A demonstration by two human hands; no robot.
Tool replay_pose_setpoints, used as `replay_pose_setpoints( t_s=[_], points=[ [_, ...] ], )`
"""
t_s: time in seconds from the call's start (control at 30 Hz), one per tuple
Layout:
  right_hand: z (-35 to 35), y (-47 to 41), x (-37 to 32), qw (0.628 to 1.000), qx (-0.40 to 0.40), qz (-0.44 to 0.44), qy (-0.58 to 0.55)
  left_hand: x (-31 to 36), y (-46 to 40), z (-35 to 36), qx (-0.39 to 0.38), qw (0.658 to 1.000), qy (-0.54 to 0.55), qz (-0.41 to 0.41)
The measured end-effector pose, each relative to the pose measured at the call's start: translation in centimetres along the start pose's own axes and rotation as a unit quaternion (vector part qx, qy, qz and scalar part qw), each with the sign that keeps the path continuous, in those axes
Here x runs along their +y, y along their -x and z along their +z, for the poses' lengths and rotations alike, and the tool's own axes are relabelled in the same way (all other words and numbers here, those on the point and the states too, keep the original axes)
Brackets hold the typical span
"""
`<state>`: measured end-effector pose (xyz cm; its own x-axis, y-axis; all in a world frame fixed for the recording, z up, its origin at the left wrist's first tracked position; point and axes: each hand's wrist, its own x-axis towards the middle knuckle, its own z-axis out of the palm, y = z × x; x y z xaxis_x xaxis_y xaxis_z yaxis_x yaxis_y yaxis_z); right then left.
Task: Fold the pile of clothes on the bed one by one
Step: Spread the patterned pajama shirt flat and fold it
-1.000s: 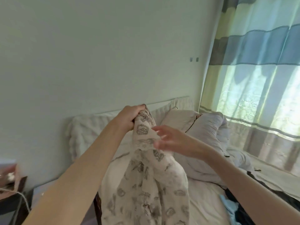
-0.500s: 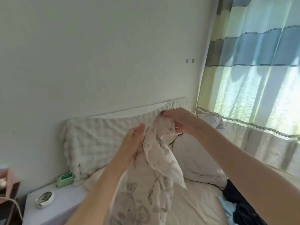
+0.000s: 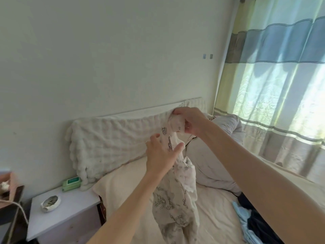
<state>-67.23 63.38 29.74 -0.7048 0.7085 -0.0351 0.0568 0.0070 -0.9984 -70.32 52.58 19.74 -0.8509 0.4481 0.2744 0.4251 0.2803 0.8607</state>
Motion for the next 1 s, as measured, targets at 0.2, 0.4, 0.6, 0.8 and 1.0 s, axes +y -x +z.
replay_pose_setpoints(
  t_s=[0.2, 0.4, 0.6, 0.8, 1.0],
  points=[
    [-2.2, 0.3, 0.6, 0.999, -0.016, -0.027, 0.011, -0.7, -1.6, -1.5, -0.113, 0.993, 0.009, 0.036],
    [-8.1, -0.8, 2.9, 0.991, -0.07, 0.087, -0.074, -3.3, -4.6, -5.9, -0.097, 0.992, -0.074, -0.02],
    [-10.6, -1.3, 2.7, 0.985, -0.11, 0.107, -0.085, -2.9, -6.1, -6.8, -0.189, 0.946, 0.18, -0.191],
    [-12.1, -0.6, 6.5, 0.989, -0.128, 0.075, 0.0, -1.9, -7.1, -7.2, -0.241, 0.855, 0.396, -0.23],
    [-13.4, 0.1, 9.6, 0.981, -0.129, 0.117, -0.086, -1.4, -6.7, -5.7, -0.295, 0.852, 0.368, -0.228]
  ],
)
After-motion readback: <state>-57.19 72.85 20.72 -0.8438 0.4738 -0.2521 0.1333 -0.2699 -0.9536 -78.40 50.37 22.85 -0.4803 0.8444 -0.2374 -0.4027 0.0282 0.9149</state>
